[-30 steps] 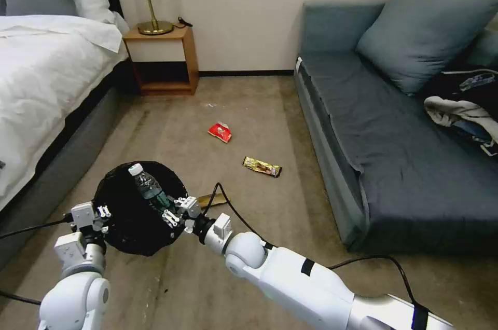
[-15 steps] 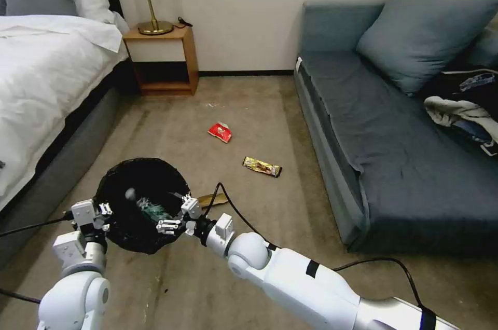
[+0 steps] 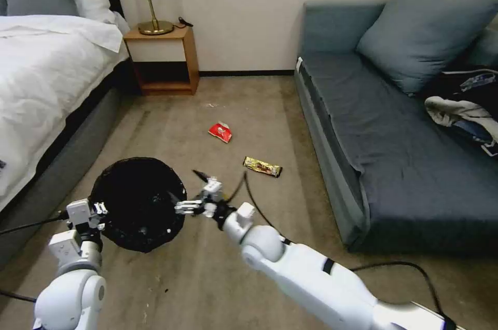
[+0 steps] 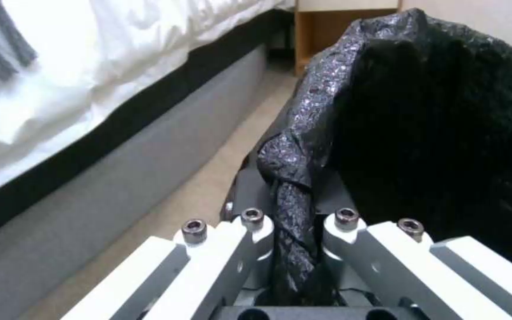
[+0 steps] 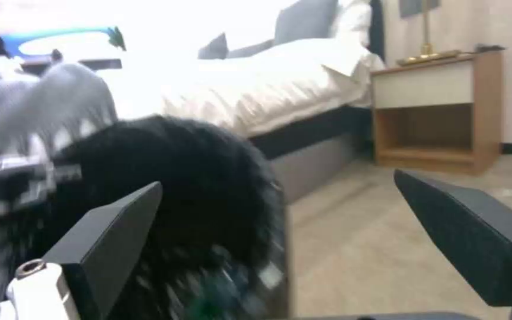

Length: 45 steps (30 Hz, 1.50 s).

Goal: Pick up the trash bin, then pick up the garbage on the floor and place it into the trash bin.

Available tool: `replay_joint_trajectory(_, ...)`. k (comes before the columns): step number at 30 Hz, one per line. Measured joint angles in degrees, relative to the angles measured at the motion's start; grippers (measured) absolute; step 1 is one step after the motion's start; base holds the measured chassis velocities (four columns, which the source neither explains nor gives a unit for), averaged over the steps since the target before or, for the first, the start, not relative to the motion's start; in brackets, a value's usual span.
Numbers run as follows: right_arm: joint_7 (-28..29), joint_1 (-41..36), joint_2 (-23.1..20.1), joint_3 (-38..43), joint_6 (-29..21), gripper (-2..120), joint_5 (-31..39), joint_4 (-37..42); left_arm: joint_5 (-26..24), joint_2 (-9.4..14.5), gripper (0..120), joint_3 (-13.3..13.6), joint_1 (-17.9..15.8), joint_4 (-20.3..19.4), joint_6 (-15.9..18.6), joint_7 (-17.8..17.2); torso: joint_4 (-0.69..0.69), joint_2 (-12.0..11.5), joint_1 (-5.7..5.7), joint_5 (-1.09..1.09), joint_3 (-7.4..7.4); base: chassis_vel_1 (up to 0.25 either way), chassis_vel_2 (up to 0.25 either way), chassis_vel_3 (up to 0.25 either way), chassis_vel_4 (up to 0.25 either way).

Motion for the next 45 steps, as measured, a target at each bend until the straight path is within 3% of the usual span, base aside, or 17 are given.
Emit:
replay_joint_trajectory(7,0.0,-8.1,-3.8,5.7,0.3,100,-4.8,2.4,-0.4,1.1,5,-0.7,-0.6,2.2,-0.4,0.0,-0.01,0.0,0.0,0.0,0.0,0.0,0.0,0.0,0.0)
replay_joint_trajectory(18,-8.5,-16.4,-5.2,11.5,3.5,100,-6.0,2.4,-1.2,1.8,5,-1.3,-0.7,2.8,-0.5,0.0,0.0,0.0,0.0,0.0,-0.01,0.0,0.0,0.0,0.0)
replay_joint_trajectory(25,-10.0,-17.5,-5.2,12.2,4.7,100,-6.4,1.7,-1.2,1.9,5,-1.4,-0.8,2.9,-0.6,0.2,0.01,0.0,0.0,0.0,-0.01,-0.06,0.048,0.044,-0.061)
replay_joint_trajectory(45,-9.9,-14.4,-3.1,10.7,4.8,100,-6.4,-3.1,-1.6,2.5,5,-2.2,-1.2,4.0,-0.9,0.5,0.01,0.0,0.0,0.0,0.0,-0.188,0.183,0.184,-0.188)
